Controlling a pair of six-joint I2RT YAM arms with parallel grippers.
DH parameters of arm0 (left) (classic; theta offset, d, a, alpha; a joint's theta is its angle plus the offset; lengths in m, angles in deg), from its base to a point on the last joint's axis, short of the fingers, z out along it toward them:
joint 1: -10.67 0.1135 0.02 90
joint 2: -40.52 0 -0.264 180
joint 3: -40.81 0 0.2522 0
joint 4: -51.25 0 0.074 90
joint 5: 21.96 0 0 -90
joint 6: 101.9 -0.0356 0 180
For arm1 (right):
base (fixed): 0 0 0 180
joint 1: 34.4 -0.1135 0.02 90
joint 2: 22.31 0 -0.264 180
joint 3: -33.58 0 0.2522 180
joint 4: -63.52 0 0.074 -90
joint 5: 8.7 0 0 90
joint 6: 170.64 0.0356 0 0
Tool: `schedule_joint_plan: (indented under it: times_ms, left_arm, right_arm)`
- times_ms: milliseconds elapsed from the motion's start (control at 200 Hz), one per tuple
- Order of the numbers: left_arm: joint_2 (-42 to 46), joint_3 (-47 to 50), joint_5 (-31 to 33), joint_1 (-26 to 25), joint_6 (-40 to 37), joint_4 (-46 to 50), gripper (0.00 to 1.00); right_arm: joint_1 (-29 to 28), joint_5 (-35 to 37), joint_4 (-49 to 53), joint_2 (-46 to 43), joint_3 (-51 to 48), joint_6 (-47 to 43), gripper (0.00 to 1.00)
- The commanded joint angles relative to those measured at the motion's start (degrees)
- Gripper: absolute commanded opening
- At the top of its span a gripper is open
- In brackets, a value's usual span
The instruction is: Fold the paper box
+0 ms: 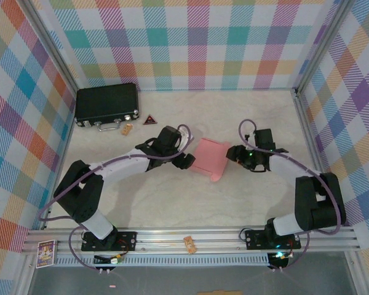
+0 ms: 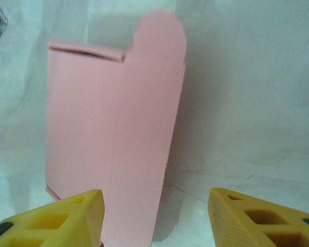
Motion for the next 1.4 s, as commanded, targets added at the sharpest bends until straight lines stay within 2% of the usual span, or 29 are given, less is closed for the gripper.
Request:
schedule_joint_plan:
  times_ms: [0, 130, 195, 250, 420, 535, 800, 1025, 1130, 1240, 1395]
  left_arm:
    - [4.3, 2.6, -2.8, -0.6, -0.3, 0.0, 0.85]
    - [7.0, 6.4, -8.0, -1.4, 5.3, -0.5, 0.78]
    - [7.7, 8.9, -8.5, -2.6, 7.7, -3.4, 0.78]
    - [7.7, 10.2, -6.5, -3.6, 8.8, -4.8, 0.77]
    - [4.5, 7.5, -0.6, -4.4, 5.6, -2.9, 0.78]
    - [2.5, 4.0, -0.9, -4.4, 2.4, -0.7, 0.80]
    - [-3.3, -1.1, -3.9, -4.3, -2.0, 0.1, 0.84]
    - [-7.1, -3.6, -6.9, -4.3, -3.8, 0.9, 0.83]
    - [-6.5, -1.8, -9.8, -4.3, -8.8, 1.1, 0.85]
    - [-7.8, -1.6, -6.8, -4.3, -11.3, 1.4, 0.87]
    - [-12.1, -4.2, -6.0, -4.2, -11.7, 2.0, 0.85]
  right_arm:
    - [2.1, 3.6, 9.0, -0.6, 7.3, -10.0, 0.60]
    - [2.6, -0.8, 12.7, 7.2, 18.4, -18.6, 0.62]
    - [2.6, -3.1, 15.2, 12.6, 24.1, -21.9, 0.64]
    - [2.6, -3.4, 17.7, 17.2, 28.8, -23.3, 0.63]
    - [2.5, -7.2, 19.8, 26.5, 36.6, -25.0, 0.63]
    - [2.5, -8.3, 23.3, 31.5, 41.3, -25.5, 0.60]
    - [2.1, -15.8, 24.3, 37.7, 43.7, -25.5, 0.58]
    - [1.9, -17.9, 25.5, 39.7, 44.3, -25.6, 0.57]
    - [1.9, -18.0, 26.1, 40.3, 44.5, -26.1, 0.57]
    - [1.7, -18.4, 26.4, 41.1, 44.7, -26.3, 0.57]
    - [1.2, -18.4, 26.5, 41.8, 44.6, -26.3, 0.56]
